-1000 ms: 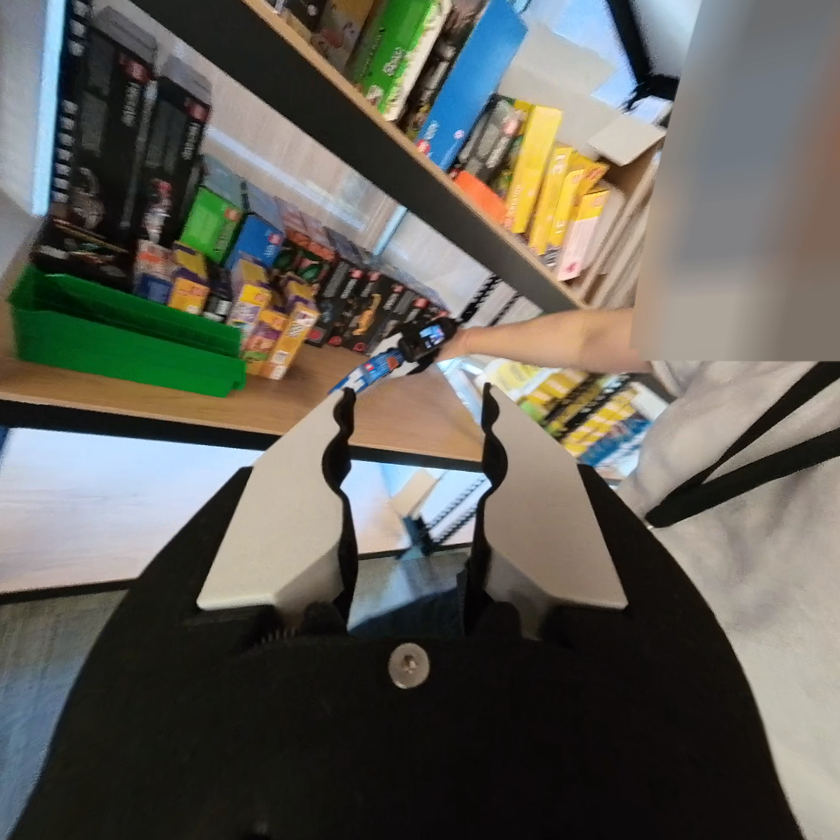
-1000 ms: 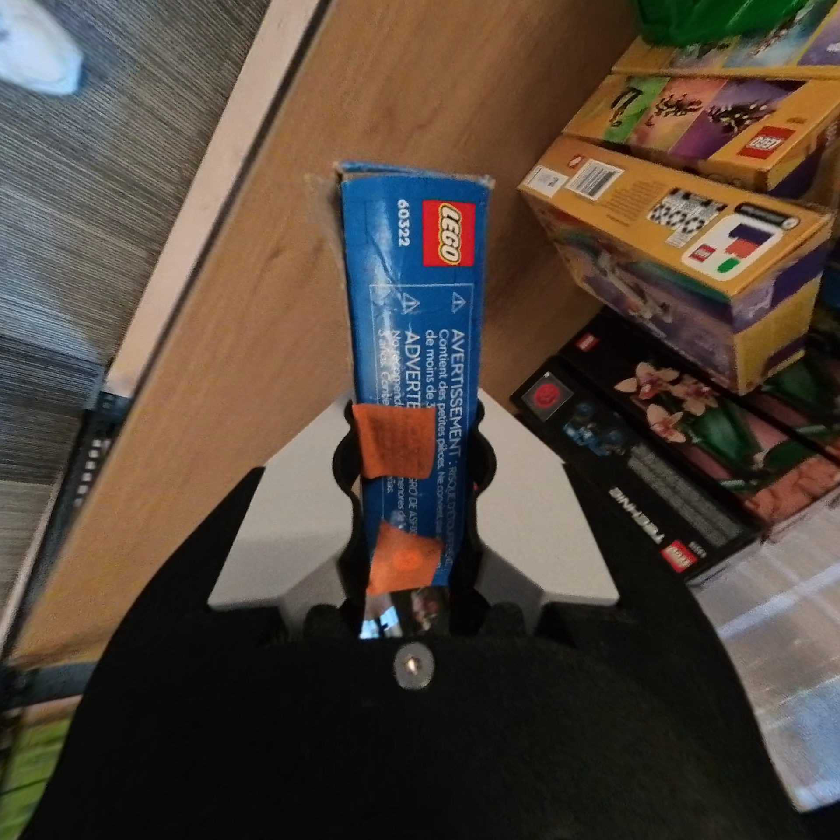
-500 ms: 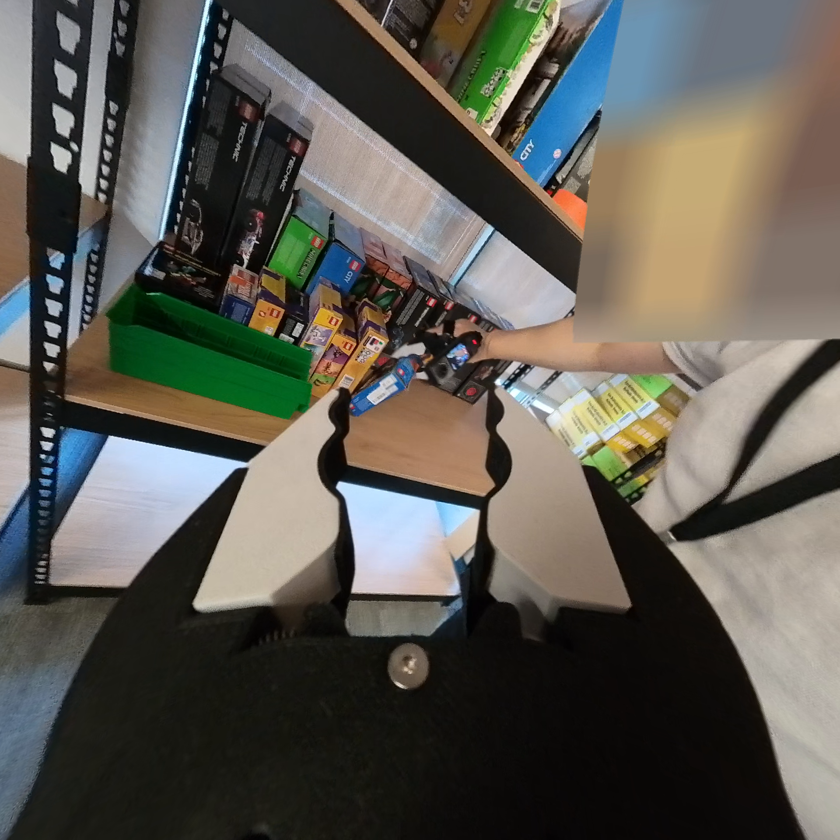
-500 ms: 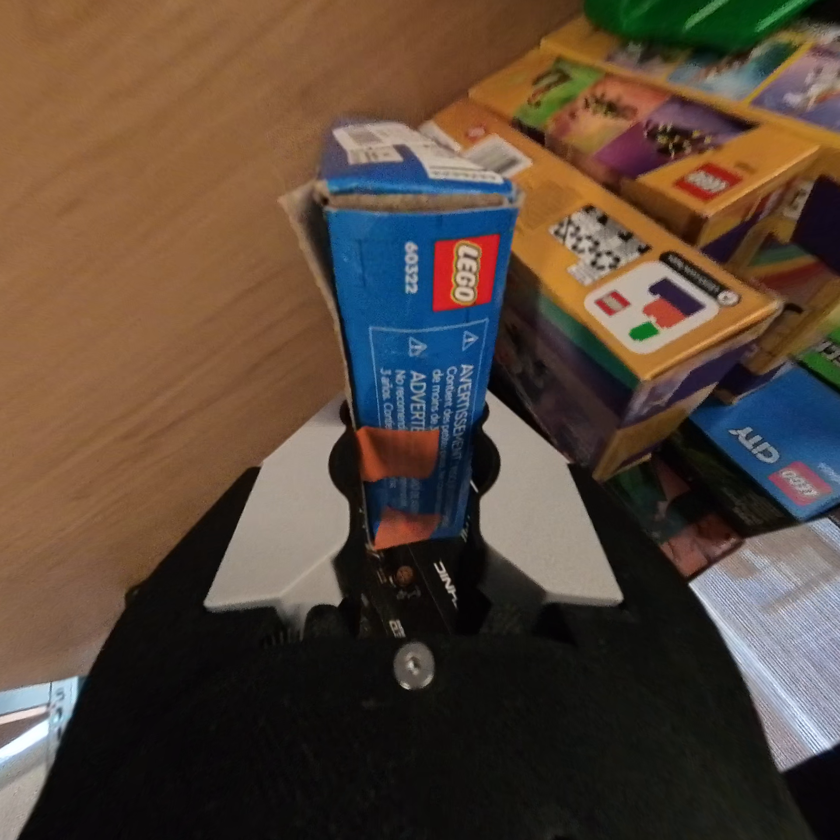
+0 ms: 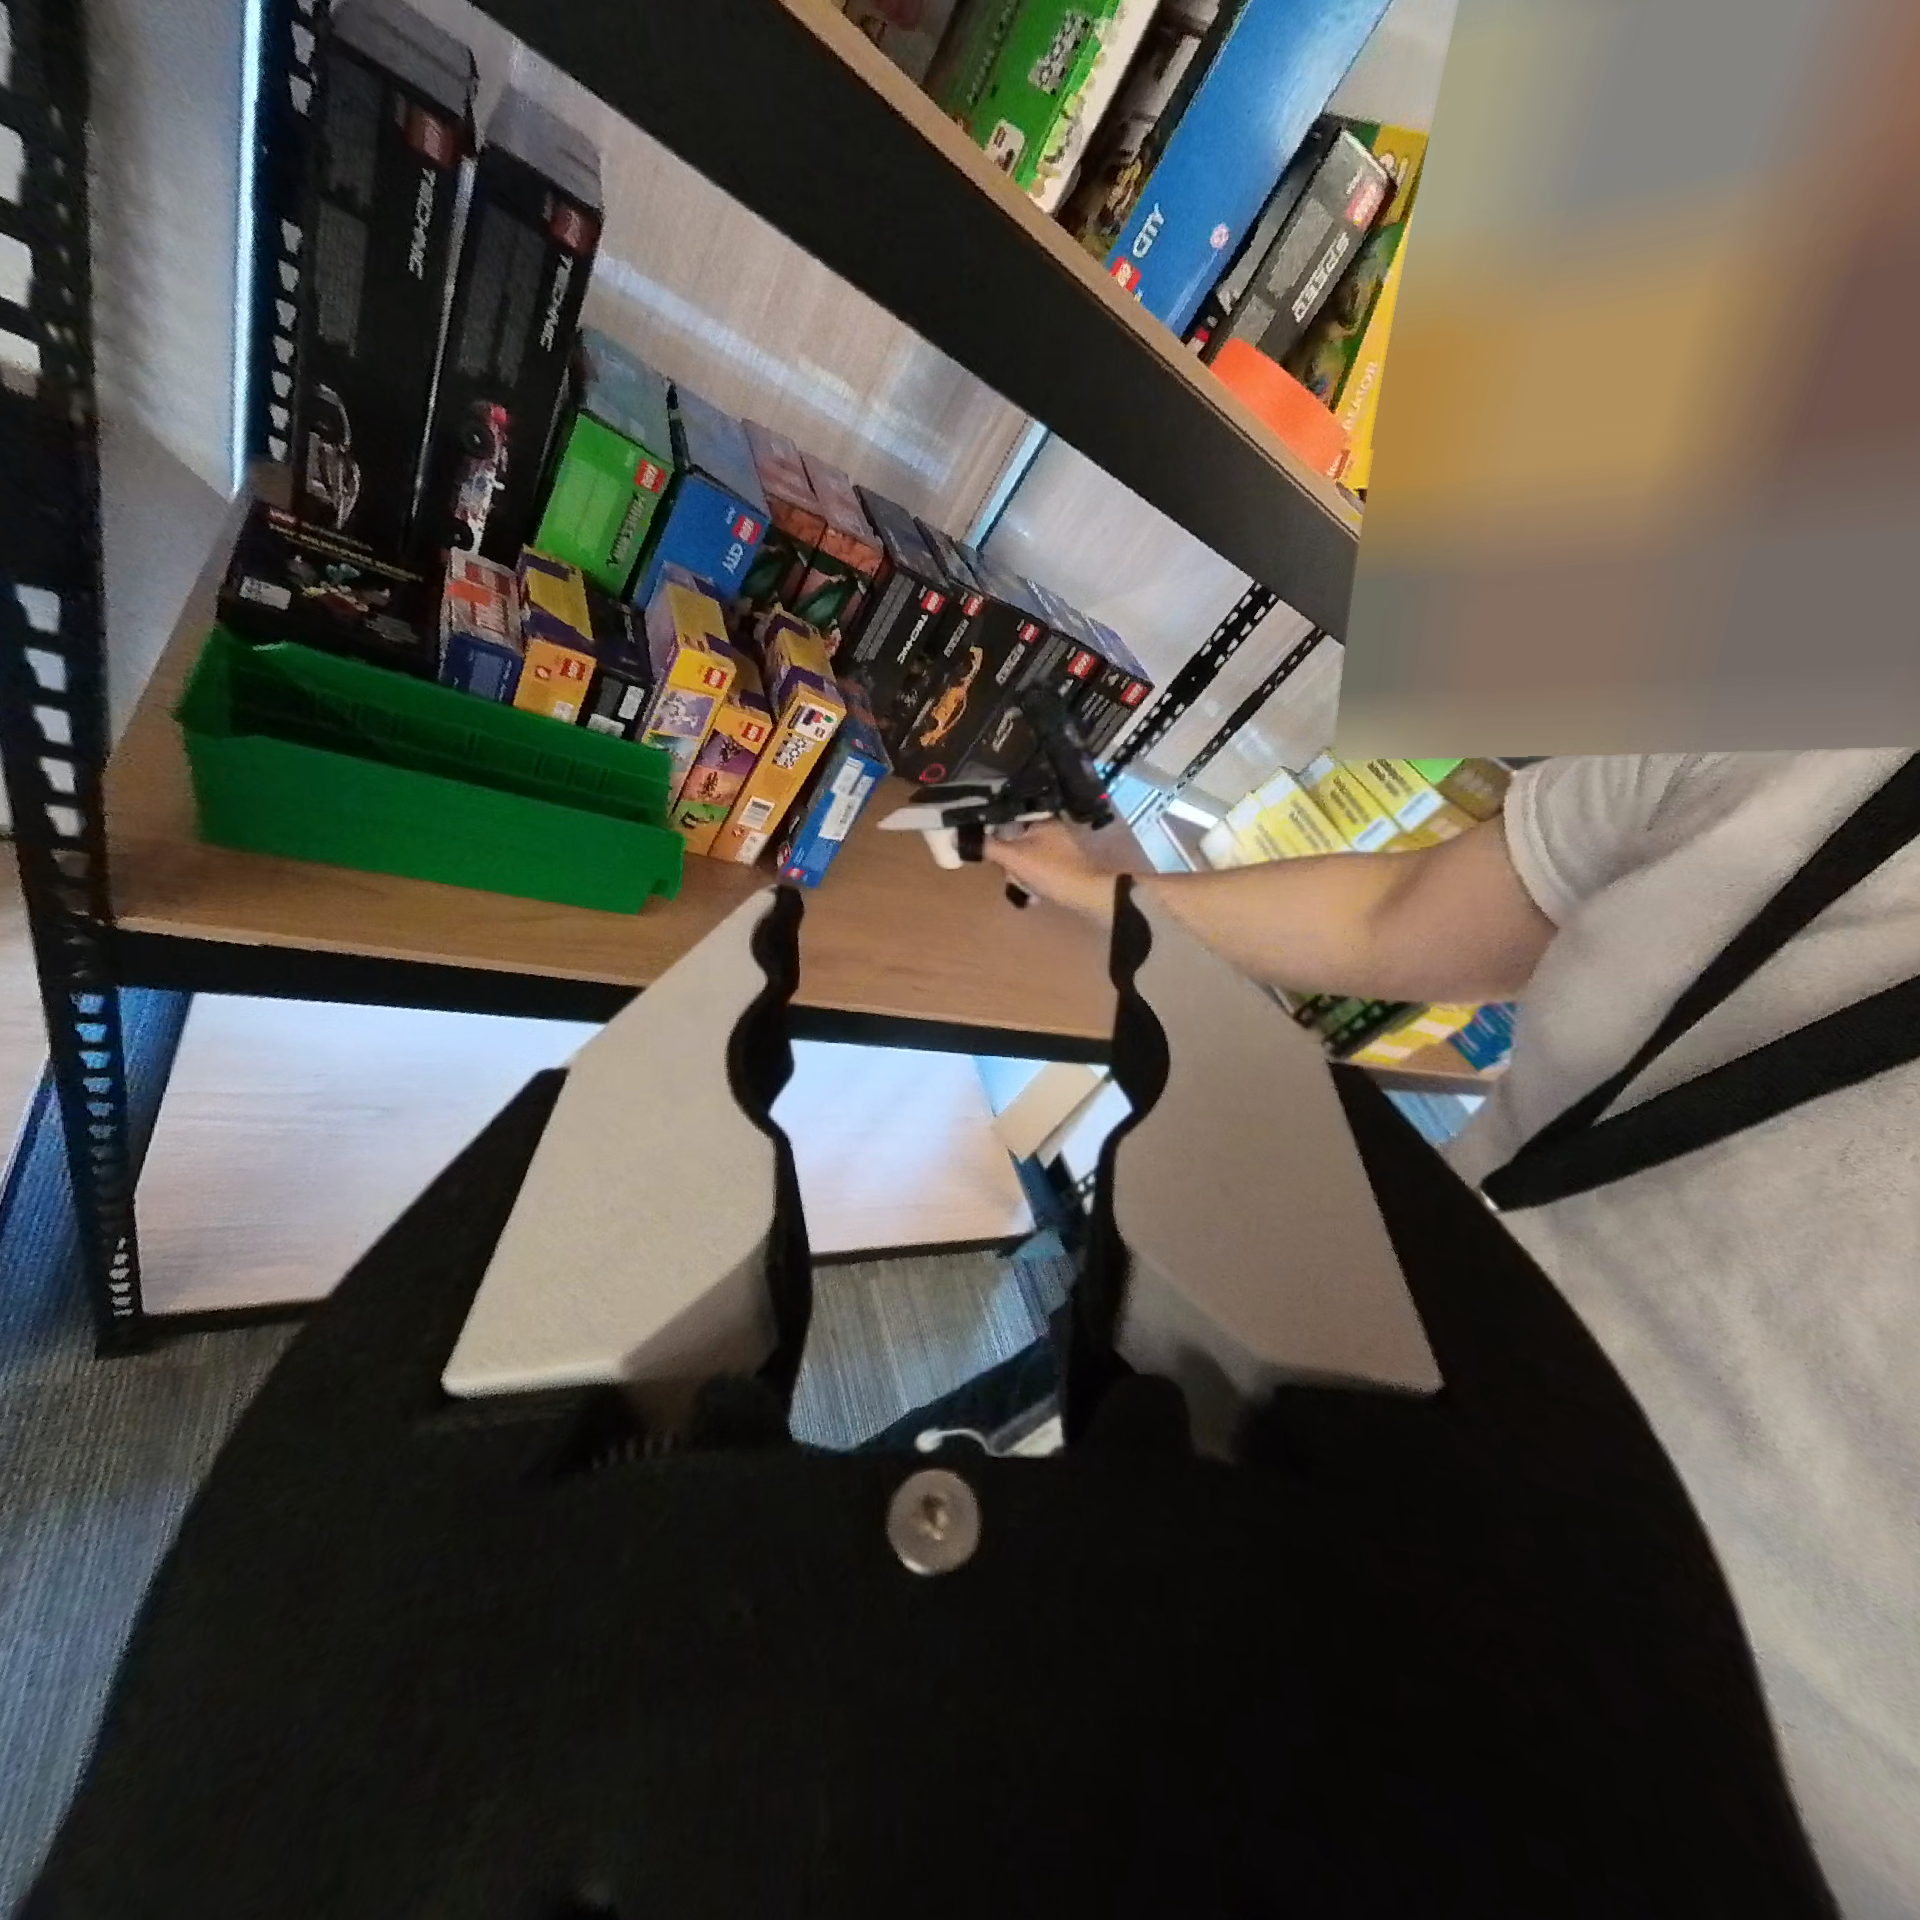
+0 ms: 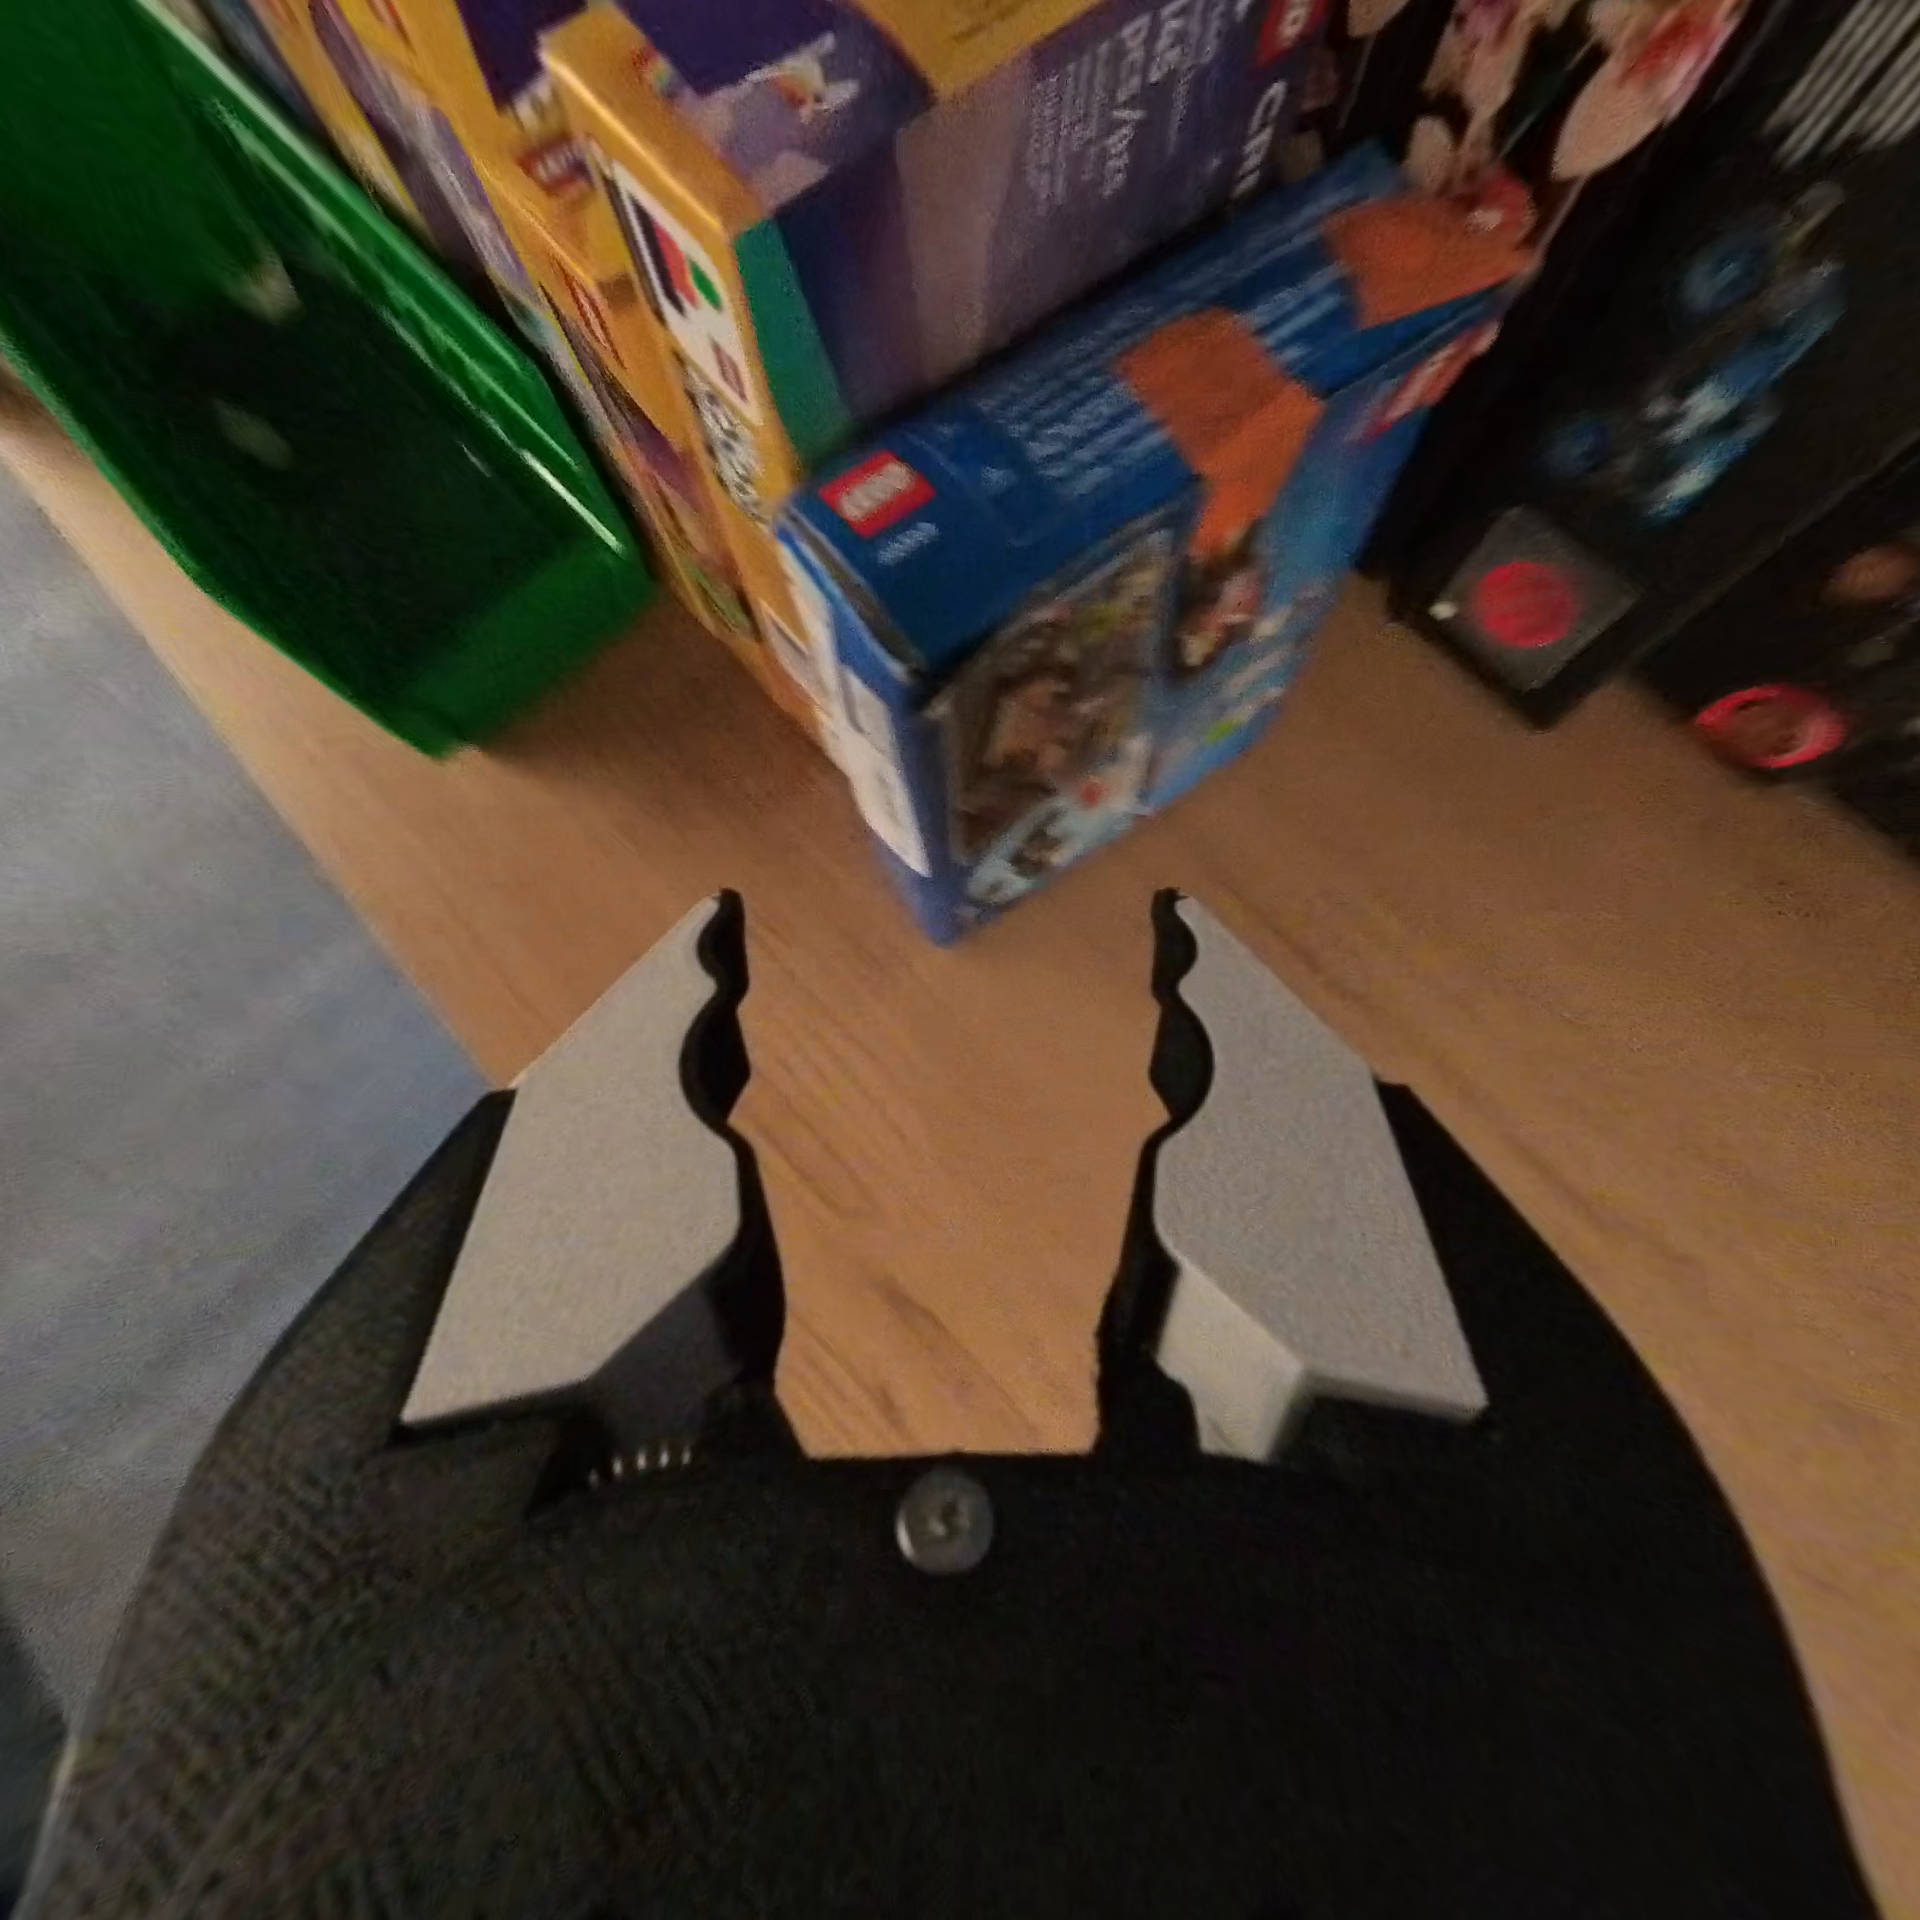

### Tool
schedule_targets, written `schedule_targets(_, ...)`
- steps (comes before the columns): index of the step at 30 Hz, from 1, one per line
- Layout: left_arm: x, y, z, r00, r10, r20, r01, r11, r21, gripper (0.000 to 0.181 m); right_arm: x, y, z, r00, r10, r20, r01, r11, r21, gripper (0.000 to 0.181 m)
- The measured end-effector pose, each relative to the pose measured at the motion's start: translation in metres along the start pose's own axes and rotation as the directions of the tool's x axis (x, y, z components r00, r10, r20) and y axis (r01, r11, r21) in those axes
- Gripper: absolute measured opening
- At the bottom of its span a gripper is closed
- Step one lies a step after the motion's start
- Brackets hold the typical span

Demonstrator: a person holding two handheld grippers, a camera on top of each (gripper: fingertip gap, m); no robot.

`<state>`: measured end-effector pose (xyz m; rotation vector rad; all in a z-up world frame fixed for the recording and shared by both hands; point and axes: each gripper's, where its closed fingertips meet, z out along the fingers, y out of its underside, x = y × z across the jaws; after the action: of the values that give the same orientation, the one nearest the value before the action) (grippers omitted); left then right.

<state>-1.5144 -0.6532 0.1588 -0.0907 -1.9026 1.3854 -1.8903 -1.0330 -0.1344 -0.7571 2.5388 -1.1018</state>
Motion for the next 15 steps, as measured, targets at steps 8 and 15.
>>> schedule_targets(8, -0.008, 0.002, 0.004, 1.000, -0.001, 0.021, 0.003, 0.997, -0.076, 0.059, 0.006, 0.027, 0.074, 0.995, -0.022, -0.093, 0.016, 0.997, -0.069, 0.072)
schedule_targets(15, -0.019, 0.022, 0.017, 0.997, -0.070, 0.045, 0.073, 0.995, -0.065, 0.058, 0.017, 0.019, 0.090, 0.995, -0.092, -0.033, 0.090, 0.995, -0.039, 0.050)
